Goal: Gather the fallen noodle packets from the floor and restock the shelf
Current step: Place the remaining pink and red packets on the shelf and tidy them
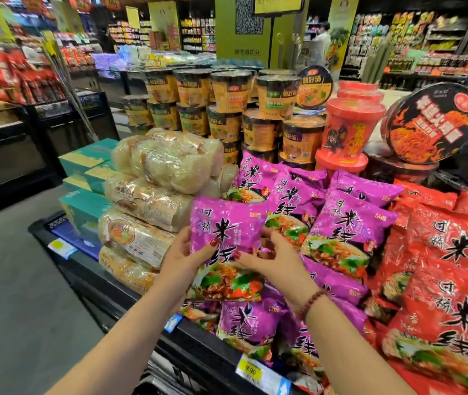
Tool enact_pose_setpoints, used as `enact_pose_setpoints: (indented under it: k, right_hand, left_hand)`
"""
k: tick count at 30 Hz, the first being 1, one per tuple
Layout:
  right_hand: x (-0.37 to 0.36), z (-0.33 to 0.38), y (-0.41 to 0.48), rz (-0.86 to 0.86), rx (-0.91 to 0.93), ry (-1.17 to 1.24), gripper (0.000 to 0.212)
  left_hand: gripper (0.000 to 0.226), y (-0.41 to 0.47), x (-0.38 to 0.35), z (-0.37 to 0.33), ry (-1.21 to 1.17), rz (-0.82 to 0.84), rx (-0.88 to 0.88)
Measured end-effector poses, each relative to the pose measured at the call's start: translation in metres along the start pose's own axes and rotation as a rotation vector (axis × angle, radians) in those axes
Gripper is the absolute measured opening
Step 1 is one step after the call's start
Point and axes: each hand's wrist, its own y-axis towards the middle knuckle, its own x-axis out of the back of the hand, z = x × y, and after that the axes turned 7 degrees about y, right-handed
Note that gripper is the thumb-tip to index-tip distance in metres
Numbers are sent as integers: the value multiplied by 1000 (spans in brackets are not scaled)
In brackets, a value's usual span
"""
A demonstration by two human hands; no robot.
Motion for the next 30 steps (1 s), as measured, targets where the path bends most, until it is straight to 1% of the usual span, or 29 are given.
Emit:
enact_pose_setpoints:
  k: [1, 2, 3, 5, 7, 8, 10, 11, 12, 14, 16, 19, 21, 23, 26, 28, 30]
  right_hand:
    - [-3, 0, 4, -25, -20, 16, 129]
    - [-4, -2, 9, -44, -22, 29, 129]
    - [-5, -4, 14, -70, -21, 38, 120]
    - [-6, -2, 21, -127, 7, 33, 83]
    - [-5, 0, 27, -171, 40, 9, 52]
    - [-3, 1, 30, -193, 55, 3, 44]
    - [1, 3, 43, -282, 98, -2, 37]
    - [3, 6, 51, -344, 118, -8, 38]
    - [4, 8, 62, -404, 130, -32, 44]
    - [4, 15, 80, -477, 148, -119, 58]
    - [2, 24, 95, -497, 176, -210, 59]
    - [-3, 30, 115, -550, 184, -271, 51]
    - [-12, 28, 126, -581, 187, -291, 47]
    - [-21, 23, 132, -590, 223, -348, 49]
    - [-25, 14, 132, -526, 257, -520, 70]
    - [-25, 5, 129, -528, 389, -721, 84]
    - [-24, -4, 134, -540, 545, -1068, 95]
  left_hand:
    - [36, 4, -2, -3, 34, -1, -14]
    - [37, 9, -2, -5, 64, -10, -27]
    - [37, 13, -3, -8, 103, -11, -43]
    - [37, 22, -4, -13, 177, -10, -75]
    - [48, 29, 0, -14, 250, -17, -71]
    - [52, 31, 2, -12, 282, -22, -84]
    - [50, 30, 7, -3, 352, -31, -135]
    - [52, 28, 9, 4, 418, -25, -168]
    - [56, 27, 12, 12, 519, -10, -190]
    - [71, 24, 17, 32, 778, 39, -188]
    - [89, 21, 20, 45, 968, 70, -152]
    - [116, 19, 20, 57, 1120, 163, -110]
    - [118, 20, 17, 58, 1220, 178, -110]
    - [116, 20, 15, 59, 1292, 159, -109]
    - [117, 21, 13, 64, 1342, 136, -90]
    - [117, 22, 14, 68, 1335, 130, -87]
    - [115, 22, 15, 71, 1319, 129, -73]
